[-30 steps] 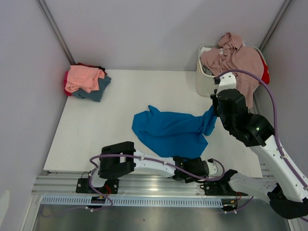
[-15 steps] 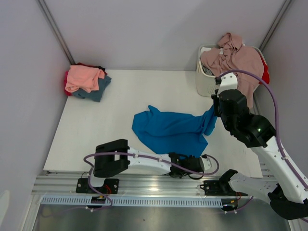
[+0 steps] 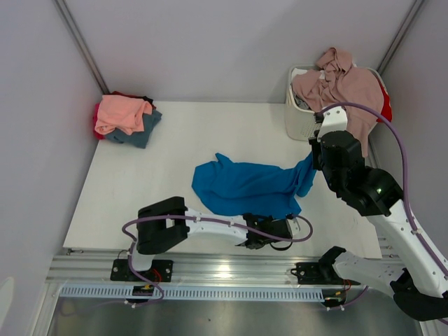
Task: Fold and stack the t-shirts
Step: Flatten out the tshirt
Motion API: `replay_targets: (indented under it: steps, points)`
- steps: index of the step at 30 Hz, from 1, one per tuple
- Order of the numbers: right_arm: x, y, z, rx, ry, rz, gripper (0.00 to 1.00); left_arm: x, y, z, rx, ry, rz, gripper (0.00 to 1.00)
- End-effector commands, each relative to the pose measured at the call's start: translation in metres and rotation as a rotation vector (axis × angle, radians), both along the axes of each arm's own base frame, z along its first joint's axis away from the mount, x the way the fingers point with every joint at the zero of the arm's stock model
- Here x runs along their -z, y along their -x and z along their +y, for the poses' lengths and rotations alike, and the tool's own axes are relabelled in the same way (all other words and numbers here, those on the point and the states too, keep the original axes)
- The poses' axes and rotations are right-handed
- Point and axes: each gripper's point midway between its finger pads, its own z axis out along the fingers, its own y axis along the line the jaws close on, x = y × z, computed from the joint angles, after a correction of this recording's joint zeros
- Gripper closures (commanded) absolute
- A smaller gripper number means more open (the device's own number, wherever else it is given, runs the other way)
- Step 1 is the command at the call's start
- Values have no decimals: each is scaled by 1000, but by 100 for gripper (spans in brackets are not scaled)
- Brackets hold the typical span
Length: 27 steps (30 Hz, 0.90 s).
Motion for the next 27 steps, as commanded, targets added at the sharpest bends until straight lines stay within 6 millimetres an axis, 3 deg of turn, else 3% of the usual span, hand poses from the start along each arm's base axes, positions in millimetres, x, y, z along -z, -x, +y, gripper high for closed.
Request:
replay_targets:
  steps: [1,7,11,12,18,19,21,22,24,25,27]
  points:
    - [-12,-1,-5,19,-8,-42,100,-13,-4,-6,5,25,-26,89]
    - [-14,0,-9,33,-4,-51,100,-41,-26,7,-56,37,-107,99]
    - [-18,1,-13,49,-7,-64,100,-79,-53,31,-150,78,-140,99]
    - [-17,1,-13,52,-7,-64,100,-98,-57,36,-168,121,-149,99]
    - [-17,-1,-16,66,-6,-70,100,-164,-84,76,-262,160,-247,99]
    - [-18,-1,-17,74,-7,-73,100,-185,-88,79,-277,194,-271,99]
    - [-20,-1,-20,72,16,-81,100,-200,-97,98,-312,168,-316,99]
    - [-20,-1,-22,77,19,-83,100,-222,-102,105,-335,207,-340,99]
    - [-23,0,-26,92,30,-95,100,-240,-111,127,-395,215,-365,99]
    - [-24,0,-28,102,33,-100,100,-260,-116,134,-428,255,-384,99]
    - [-28,1,-34,121,42,-114,100,-287,-129,167,-531,274,-447,99]
